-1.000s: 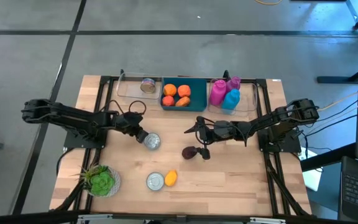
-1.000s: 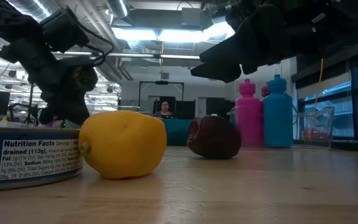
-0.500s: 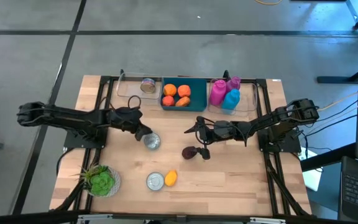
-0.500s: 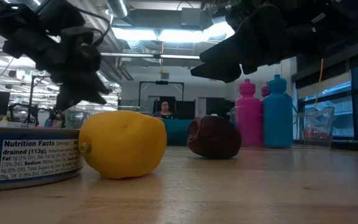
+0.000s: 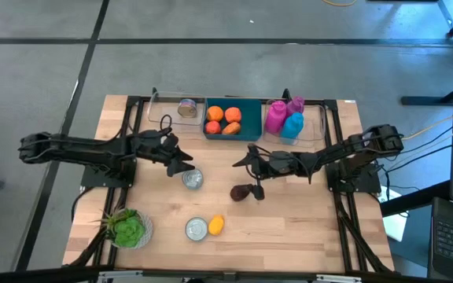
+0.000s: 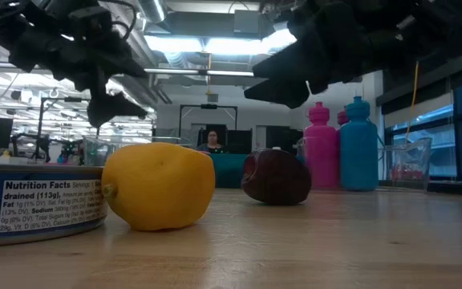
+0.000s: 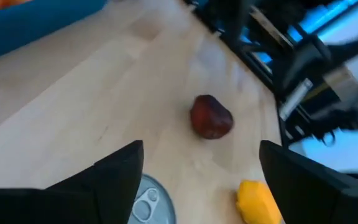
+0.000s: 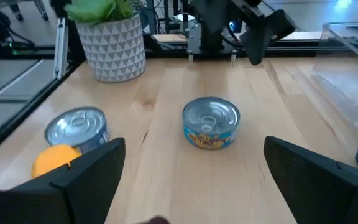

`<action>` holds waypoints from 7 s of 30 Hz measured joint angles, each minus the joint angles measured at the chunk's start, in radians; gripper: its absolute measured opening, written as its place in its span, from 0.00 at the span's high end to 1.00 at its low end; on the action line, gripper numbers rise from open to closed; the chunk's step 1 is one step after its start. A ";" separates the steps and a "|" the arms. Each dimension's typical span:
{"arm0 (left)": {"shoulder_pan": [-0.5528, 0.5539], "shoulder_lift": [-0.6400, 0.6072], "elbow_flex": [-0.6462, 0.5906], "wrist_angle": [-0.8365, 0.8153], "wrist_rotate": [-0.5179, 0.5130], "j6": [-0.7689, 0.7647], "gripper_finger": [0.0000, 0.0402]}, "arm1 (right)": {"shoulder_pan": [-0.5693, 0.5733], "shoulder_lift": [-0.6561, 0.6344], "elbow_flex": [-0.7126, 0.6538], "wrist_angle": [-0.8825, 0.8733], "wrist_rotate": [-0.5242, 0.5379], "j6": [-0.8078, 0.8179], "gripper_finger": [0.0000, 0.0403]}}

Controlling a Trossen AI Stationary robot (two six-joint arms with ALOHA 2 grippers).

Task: Pick & Place Food Item
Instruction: Put the top yellow blue tuna can into the left transparent bin

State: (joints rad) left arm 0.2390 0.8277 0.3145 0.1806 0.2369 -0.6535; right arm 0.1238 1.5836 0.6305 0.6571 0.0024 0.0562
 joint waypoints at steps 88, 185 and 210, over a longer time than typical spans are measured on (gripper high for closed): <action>-0.415 0.338 0.122 -0.473 -0.424 0.291 0.01 | -0.148 0.176 0.267 -0.224 -0.246 -0.090 0.05; -0.211 0.694 0.122 0.281 -0.369 0.616 0.01 | -0.155 0.295 0.374 -0.498 -0.126 -0.195 0.42; -0.151 0.742 0.122 0.450 -0.371 0.616 0.02 | -0.168 0.285 0.374 -0.526 -0.133 -0.116 0.30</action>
State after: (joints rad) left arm 0.0879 1.5696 0.4366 0.6308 -0.1341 -0.0380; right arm -0.0437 1.8690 1.0046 0.1310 -0.1307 -0.0601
